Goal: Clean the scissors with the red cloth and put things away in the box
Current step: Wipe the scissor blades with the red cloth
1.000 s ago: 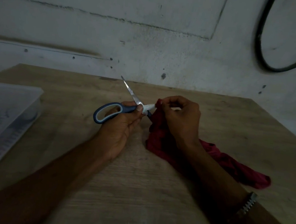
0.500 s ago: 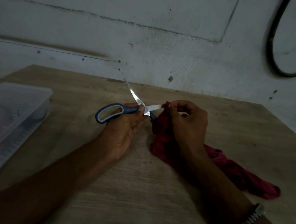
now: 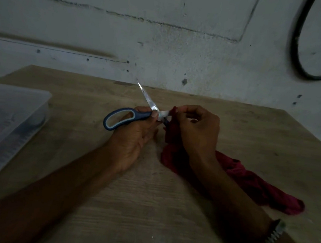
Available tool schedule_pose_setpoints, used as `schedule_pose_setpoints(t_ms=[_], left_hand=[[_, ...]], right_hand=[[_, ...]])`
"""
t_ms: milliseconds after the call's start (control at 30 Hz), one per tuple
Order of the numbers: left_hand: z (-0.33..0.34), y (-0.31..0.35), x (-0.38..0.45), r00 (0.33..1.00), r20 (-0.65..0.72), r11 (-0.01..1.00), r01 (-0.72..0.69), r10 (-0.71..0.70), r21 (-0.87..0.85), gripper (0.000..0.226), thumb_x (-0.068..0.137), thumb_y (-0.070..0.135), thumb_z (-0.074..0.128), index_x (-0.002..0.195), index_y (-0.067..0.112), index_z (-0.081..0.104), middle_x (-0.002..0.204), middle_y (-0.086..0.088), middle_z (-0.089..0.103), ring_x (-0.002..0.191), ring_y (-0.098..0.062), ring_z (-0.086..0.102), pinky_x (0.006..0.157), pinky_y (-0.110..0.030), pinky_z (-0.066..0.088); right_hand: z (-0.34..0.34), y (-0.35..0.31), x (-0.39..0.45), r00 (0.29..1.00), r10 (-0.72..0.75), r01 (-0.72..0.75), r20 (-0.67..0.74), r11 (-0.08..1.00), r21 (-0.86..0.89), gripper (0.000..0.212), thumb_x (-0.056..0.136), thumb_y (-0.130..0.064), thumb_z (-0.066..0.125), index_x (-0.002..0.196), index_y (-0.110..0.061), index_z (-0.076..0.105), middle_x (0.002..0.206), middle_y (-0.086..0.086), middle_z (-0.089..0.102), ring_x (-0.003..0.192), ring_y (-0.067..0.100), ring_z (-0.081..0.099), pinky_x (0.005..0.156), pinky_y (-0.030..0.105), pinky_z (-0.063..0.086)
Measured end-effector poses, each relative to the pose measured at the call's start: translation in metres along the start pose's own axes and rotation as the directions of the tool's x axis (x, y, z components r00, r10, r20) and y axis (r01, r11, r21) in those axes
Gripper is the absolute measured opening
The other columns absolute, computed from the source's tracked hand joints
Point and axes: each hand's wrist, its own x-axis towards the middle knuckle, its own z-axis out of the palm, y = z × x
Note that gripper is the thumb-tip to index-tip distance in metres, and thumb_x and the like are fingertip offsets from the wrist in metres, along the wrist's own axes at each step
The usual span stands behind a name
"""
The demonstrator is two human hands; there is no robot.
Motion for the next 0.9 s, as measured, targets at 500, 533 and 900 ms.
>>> schedule_pose_setpoints(t_ms=[500, 533, 900], left_hand=[[-0.003, -0.004, 0.005, 1.0, -0.005, 1.0, 0.008, -0.008, -0.01, 0.026, 0.094, 0.008, 0.063, 0.12, 0.005, 0.066, 0.12, -0.011, 0.074, 0.116, -0.02, 0.069, 0.1, -0.033, 0.055], [-0.003, -0.004, 0.006, 1.0, -0.005, 1.0, 0.006, -0.006, 0.003, 0.031, 0.094, 0.008, 0.063, 0.125, 0.004, 0.064, 0.121, -0.011, 0.073, 0.117, -0.02, 0.068, 0.102, -0.034, 0.053], [-0.003, -0.001, 0.005, 0.999, -0.041, 0.998, 0.004, -0.007, -0.056, 0.012, 0.094, 0.004, 0.062, 0.104, 0.008, 0.069, 0.103, -0.004, 0.078, 0.105, -0.014, 0.072, 0.098, -0.032, 0.054]], right_hand=[[-0.004, -0.003, 0.002, 0.995, -0.045, 0.052, 0.092, 0.995, -0.08, 0.006, 0.094, -0.018, 0.079, 0.088, -0.016, 0.081, 0.073, -0.002, 0.079, 0.055, 0.014, 0.076, 0.055, 0.035, 0.065], [0.0, -0.005, -0.003, 0.988, -0.066, 0.078, 0.143, 0.993, -0.083, 0.007, 0.095, -0.018, 0.079, 0.089, -0.015, 0.081, 0.069, -0.001, 0.078, 0.05, 0.015, 0.074, 0.05, 0.033, 0.062], [-0.028, 0.012, 0.028, 0.997, 0.054, -0.056, -0.048, 0.998, -0.031, 0.004, 0.09, -0.025, 0.084, 0.088, -0.021, 0.084, 0.083, -0.001, 0.082, 0.077, 0.016, 0.081, 0.076, 0.05, 0.067]])
